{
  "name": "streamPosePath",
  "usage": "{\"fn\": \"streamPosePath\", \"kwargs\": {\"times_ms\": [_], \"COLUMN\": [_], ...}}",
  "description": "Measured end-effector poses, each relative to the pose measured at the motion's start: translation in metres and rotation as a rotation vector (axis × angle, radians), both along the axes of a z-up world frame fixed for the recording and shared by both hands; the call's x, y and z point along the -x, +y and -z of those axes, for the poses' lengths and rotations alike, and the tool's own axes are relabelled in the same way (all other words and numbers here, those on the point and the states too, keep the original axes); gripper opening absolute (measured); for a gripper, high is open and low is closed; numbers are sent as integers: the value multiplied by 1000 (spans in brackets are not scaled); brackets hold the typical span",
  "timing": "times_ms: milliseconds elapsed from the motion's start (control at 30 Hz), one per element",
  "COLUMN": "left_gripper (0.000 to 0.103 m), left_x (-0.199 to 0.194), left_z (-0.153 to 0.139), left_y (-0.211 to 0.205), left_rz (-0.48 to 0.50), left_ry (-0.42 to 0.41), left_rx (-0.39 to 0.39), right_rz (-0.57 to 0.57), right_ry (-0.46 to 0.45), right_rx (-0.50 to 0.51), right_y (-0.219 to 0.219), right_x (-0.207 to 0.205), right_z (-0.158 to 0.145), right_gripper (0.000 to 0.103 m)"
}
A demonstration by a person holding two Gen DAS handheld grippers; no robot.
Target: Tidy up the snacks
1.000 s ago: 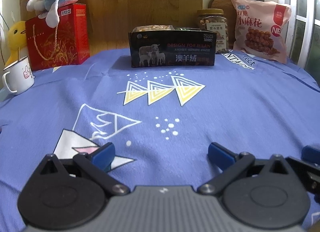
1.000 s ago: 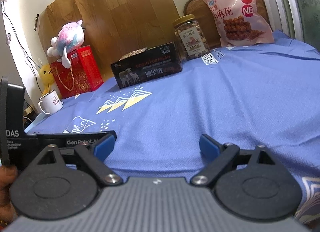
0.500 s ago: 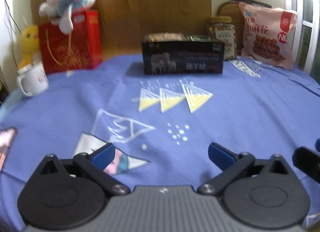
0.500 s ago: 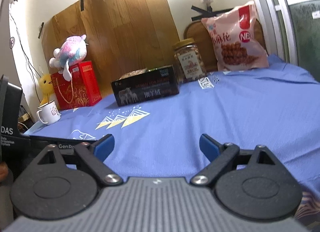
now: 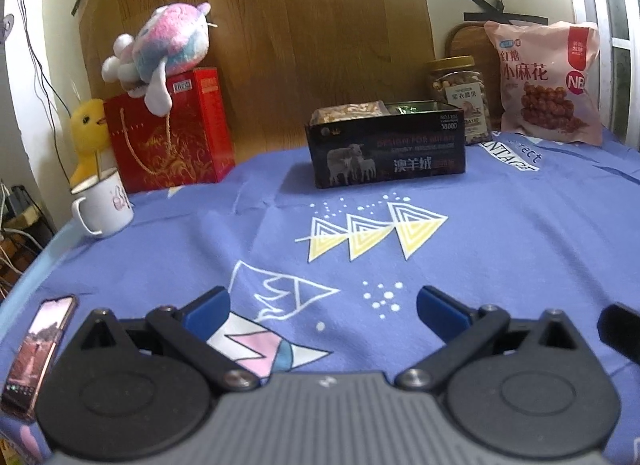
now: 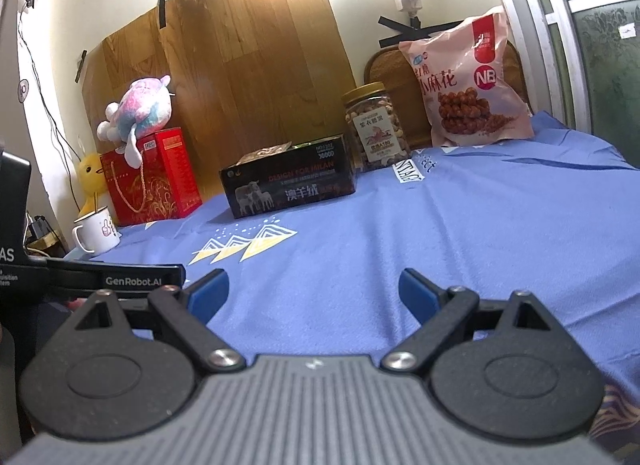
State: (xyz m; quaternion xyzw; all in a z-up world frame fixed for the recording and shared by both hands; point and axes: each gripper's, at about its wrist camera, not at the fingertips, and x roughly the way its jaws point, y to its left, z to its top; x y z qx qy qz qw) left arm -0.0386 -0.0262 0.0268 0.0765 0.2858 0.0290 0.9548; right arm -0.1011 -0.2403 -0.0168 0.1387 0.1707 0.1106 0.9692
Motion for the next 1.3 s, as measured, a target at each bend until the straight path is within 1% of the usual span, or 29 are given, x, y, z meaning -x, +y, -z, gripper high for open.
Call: {"fn": "streamPosePath", "kwargs": {"times_ms": [233, 500, 700, 867, 967, 1033, 1133, 1200, 1300], "left_gripper": [103, 103, 103, 103, 103, 103, 103, 103, 103], "left_x": [2, 0, -1, -2, 0, -1, -8, -15, -17], "left_z": [-1, 1, 2, 3, 1, 0, -4, -9, -16], "left_y": [-3, -3, -5, -9, -11, -13, -15, -21, -29], "left_rz": [3, 1, 4, -1, 5, 19, 50, 95, 133], "left_ry": [-17, 15, 23, 17, -16, -30, -32, -26, -62], "left_rx": [-35, -36, -55, -96, -126, -132, -99, -83, -79], "right_rz": [3, 14, 20, 24, 29, 32, 34, 64, 120], "right_ry": [-2, -13, -7, -5, 7, 21, 29, 6, -12], "right_rx": [-4, -7, -12, -17, -16, -3, 26, 73, 104], "right_y": [-1, -1, -2, -3, -3, -2, -2, -2, -7], "right_x": [0, 4, 4, 3, 1, -1, -1, 6, 16], "right_z": [0, -1, -1, -1, 0, 0, -5, -8, -8], "right_gripper": [94, 94, 94, 94, 94, 94, 94, 94, 94]}}
